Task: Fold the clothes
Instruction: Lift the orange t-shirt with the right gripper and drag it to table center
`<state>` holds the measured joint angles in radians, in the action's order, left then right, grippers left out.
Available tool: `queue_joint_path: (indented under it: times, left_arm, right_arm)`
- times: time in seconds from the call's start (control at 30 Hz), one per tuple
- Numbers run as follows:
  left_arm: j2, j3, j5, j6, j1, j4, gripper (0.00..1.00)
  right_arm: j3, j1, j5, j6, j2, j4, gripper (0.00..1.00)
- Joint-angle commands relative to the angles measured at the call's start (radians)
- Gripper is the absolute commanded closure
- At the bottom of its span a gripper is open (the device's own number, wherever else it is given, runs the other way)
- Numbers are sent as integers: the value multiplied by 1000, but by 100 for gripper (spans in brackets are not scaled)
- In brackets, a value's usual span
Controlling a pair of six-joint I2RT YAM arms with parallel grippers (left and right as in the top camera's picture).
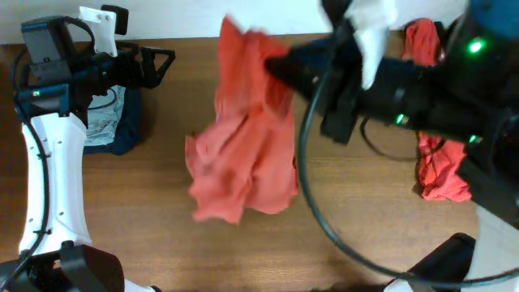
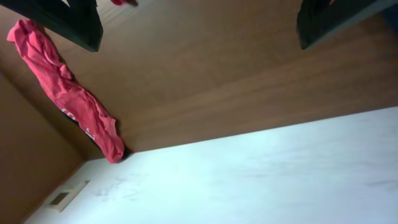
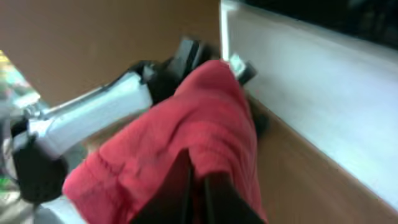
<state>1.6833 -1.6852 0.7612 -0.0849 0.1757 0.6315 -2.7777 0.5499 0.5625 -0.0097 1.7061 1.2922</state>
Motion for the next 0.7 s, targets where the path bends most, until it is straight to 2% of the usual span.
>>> queue_joint_path:
  times: [0.0, 0.13, 0.23, 0.47, 0.67]
  left_arm:
    - [-24, -21, 29, 10, 44, -19, 1]
    - [-40, -21, 29, 9, 93, -27, 1]
    - [-50, -21, 29, 9, 124, -26, 1]
    - [-57, -21, 28, 9, 150, -19, 1]
    - [-57, -20, 24, 8, 166, -10, 1]
  right_arm:
    - [10, 18, -127, -43, 0, 84, 96]
    - [52, 18, -271, -84, 37, 172, 96]
    - [90, 18, -295, -119, 84, 185, 96]
    - [177, 15, -325, -143, 263, 88, 96]
    - [185, -12, -307, -140, 446, -22, 96]
